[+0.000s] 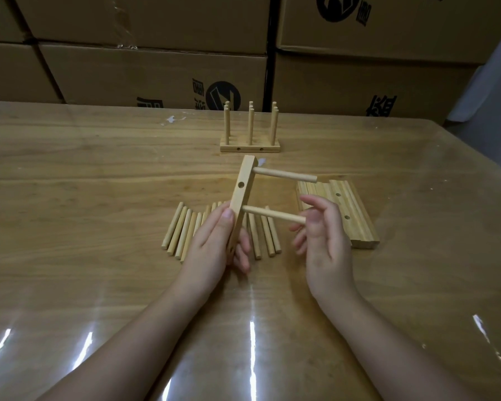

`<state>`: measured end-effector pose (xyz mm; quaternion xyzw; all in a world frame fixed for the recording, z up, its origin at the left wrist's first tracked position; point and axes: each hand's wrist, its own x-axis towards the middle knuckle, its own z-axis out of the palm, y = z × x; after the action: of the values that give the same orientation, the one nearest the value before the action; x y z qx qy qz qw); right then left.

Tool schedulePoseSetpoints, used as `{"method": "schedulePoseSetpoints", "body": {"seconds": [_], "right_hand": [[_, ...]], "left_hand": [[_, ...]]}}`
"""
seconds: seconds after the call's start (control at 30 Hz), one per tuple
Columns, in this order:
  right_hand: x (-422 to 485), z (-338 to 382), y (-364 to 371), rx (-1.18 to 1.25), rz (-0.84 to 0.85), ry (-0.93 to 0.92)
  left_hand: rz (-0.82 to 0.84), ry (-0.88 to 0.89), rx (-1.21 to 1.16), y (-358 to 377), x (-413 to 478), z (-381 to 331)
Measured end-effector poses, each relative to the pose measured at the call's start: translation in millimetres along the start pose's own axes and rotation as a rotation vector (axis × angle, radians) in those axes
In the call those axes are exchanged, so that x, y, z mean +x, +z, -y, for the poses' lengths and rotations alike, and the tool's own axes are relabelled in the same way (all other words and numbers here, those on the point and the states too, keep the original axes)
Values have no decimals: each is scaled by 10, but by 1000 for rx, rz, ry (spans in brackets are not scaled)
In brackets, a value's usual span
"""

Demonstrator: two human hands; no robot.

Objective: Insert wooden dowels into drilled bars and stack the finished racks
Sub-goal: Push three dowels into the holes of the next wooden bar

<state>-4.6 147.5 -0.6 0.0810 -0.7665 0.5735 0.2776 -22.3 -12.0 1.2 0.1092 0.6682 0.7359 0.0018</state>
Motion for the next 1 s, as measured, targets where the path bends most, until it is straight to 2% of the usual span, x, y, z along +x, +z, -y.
{"method": "schedulePoseSetpoints", "body": {"seconds": [0.1,0.17,0.27,0.37,0.43,0.53,0.7,0.83,1.0], "right_hand": [[-7,-9,4,115,44,-22],[-5,-22,-10,71,35,-13],[15,-56,-27,-270,9,-74],[31,-98,-3,-717,159,-66],[36,-106,-5,-790,220,1],[29,-83,-12,-813,284,0],[31,-93,2,-941,412,-23],[23,-90,1,-948,384,-46],[7,-96,14,-947,351,-71]], "left_hand": [[-25,12,-16,-2,-3,-19],[-43,-17,-30,-14,8,-28],[36,-97,-135,-15,10,-23],[233,-145,-294,8,-5,8],[331,-174,-389,16,-2,19],[371,-225,-530,-9,27,14],[229,-276,-632,-12,66,-28],[119,-333,-663,-46,89,-45],[86,-370,-646,-51,91,-30]]}}
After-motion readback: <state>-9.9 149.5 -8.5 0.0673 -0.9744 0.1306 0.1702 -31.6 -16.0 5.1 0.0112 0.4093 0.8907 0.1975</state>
